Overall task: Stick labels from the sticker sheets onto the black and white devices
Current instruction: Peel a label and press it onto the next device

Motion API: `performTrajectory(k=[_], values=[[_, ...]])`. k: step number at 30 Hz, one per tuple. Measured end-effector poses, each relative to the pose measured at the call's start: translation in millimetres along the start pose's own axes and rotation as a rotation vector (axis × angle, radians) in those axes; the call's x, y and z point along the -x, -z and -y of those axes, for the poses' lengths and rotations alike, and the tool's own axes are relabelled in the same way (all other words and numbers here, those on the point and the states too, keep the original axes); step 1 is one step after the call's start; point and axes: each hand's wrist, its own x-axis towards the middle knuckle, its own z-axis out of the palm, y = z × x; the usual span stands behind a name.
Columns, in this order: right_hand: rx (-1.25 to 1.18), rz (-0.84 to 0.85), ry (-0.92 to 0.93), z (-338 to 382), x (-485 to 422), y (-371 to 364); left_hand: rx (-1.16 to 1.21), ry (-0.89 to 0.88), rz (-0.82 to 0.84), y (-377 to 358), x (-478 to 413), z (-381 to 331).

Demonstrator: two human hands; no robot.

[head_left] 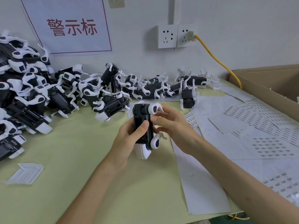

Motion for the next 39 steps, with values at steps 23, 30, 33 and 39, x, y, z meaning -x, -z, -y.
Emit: performTrajectory(k=[23, 30, 33, 39], values=[[0.337, 0.477, -0.175, 25.2, 3.0, 52.8, 0.479, 0.637, 0.401, 26.8, -5.2, -11.5], [0.053, 0.260, -0.380, 12.5, -7.2, 61.8, 0.510, 0.478, 0.148, 22.6, -10.4, -8.0], [-0.134, 0.068, -0.420, 6.7, -12.8, 69.1, 0.553, 0.388, -0.004, 25.1, -12.2, -3.6], [-0.945, -0.478, 0.021, 16.5, -9.3, 123.7, 0.461, 0.311, -0.247, 34.0, -12.8, -0.8]])
